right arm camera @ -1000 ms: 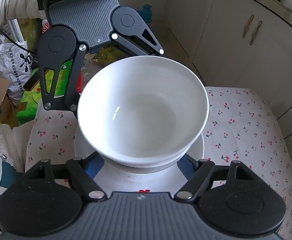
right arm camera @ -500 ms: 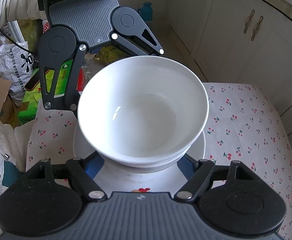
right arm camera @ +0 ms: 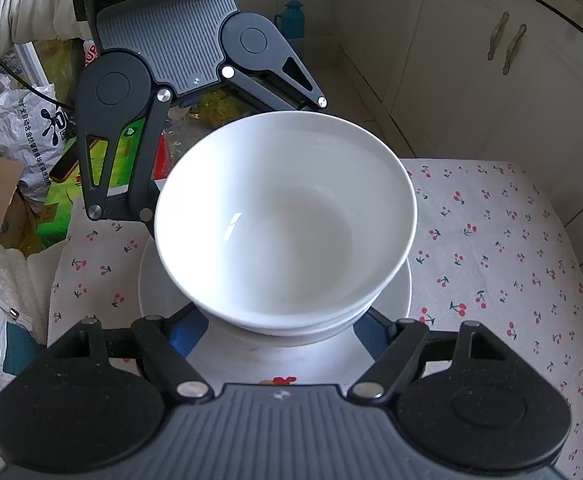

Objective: Organize plates and bowls
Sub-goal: 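Carry the bowl stack with both tools over the plate stack, then lower the bowl stack onto the fruit-decal plate and open both tools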

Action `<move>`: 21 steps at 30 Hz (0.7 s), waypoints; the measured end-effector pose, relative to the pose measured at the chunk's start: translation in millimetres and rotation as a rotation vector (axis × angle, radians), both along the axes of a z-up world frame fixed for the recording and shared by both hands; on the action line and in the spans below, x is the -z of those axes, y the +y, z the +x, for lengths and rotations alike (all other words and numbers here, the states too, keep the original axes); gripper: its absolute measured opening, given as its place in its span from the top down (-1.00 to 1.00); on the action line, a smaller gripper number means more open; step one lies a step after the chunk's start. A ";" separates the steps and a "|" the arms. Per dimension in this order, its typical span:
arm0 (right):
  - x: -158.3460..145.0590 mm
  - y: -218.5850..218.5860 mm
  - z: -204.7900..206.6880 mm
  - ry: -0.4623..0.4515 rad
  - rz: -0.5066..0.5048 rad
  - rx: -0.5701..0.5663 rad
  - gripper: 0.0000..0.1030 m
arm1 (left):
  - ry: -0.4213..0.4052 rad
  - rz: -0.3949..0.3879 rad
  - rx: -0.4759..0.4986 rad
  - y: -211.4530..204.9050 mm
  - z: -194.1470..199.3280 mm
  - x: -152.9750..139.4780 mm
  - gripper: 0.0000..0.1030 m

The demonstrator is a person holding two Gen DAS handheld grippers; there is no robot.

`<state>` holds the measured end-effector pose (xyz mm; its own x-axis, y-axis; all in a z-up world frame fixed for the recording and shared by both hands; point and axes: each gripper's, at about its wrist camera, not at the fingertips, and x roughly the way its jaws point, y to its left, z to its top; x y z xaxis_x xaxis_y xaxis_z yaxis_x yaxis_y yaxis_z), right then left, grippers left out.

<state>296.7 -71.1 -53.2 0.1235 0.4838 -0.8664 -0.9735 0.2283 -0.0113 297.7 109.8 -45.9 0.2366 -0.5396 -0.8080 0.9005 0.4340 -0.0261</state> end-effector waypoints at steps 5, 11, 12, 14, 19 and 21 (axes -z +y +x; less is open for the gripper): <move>-0.6 0.6 1.3 0.002 0.004 0.004 -0.61 | 0.005 -0.002 0.000 1.6 3.2 0.5 -0.60; 4.5 2.4 -0.7 0.010 -0.005 0.001 -0.61 | 0.013 -0.002 0.000 2.8 2.0 6.5 -0.60; 4.3 2.1 -1.0 0.012 -0.002 0.005 -0.61 | 0.013 -0.005 -0.001 3.3 1.9 6.4 -0.60; 3.9 1.3 -1.6 0.011 0.001 0.005 -0.61 | 0.008 -0.008 0.002 3.8 1.6 6.5 -0.61; 4.8 4.6 -2.9 0.011 0.002 0.006 -0.75 | -0.003 -0.023 -0.004 4.1 -0.3 8.0 -0.72; 6.6 5.6 -3.9 0.010 0.006 0.007 -0.88 | -0.017 -0.030 0.002 2.8 -2.5 7.4 -0.95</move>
